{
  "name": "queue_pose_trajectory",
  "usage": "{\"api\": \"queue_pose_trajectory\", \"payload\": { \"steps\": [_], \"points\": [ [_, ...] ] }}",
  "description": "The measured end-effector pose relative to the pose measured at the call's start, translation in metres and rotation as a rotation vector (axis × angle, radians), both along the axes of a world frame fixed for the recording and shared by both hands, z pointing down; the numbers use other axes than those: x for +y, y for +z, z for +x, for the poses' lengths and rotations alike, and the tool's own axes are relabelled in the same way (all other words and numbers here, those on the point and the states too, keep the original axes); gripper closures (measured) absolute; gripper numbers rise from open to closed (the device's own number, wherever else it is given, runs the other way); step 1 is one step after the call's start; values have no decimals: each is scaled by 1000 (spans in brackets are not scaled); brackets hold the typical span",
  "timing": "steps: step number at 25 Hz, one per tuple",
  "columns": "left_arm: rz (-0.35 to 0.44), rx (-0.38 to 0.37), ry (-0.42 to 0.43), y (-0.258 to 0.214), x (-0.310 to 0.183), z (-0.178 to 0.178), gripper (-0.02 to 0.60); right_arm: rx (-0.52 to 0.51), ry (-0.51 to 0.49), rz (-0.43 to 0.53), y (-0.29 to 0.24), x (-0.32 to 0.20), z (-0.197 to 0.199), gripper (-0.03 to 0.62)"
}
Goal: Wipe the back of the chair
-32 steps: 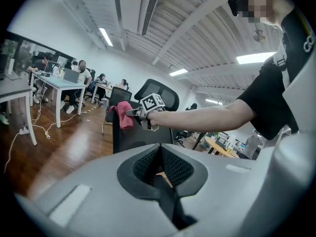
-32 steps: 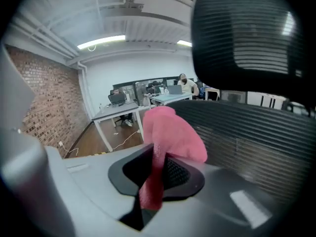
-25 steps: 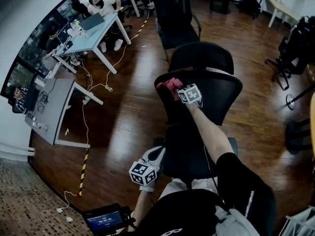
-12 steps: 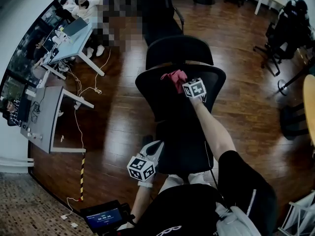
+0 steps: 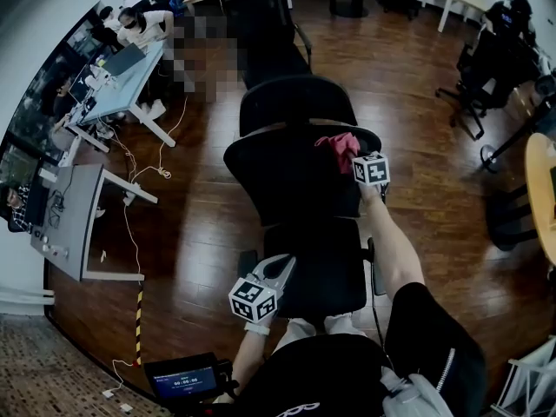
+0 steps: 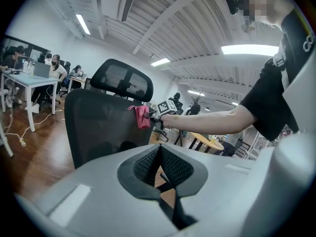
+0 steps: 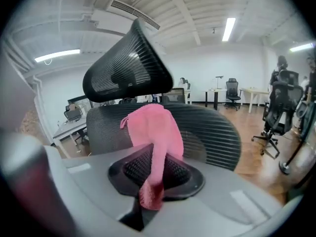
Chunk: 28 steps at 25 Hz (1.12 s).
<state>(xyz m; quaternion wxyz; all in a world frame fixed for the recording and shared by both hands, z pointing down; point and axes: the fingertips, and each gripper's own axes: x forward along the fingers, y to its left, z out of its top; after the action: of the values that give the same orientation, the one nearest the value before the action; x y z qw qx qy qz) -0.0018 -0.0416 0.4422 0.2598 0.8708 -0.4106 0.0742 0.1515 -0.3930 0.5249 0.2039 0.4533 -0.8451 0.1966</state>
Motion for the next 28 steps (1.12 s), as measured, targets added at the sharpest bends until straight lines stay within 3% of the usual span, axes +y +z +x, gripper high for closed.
{"api": "queue_pose_trajectory", "payload": {
  "steps": [9,20,23,28],
  "points": [
    [1,15,10,4,3,15,588,19,141,-6,6,3,76,553],
    [2,65,-41,8,11,1,588,37,408,-41,14,16,155,553],
    [-1,70,-49,11,13,-6,588,77,403,-58,22,20,148,553],
    [3,85,-71,14,13,-28,588,117,372,-53,30,16,100,553]
  ]
}}
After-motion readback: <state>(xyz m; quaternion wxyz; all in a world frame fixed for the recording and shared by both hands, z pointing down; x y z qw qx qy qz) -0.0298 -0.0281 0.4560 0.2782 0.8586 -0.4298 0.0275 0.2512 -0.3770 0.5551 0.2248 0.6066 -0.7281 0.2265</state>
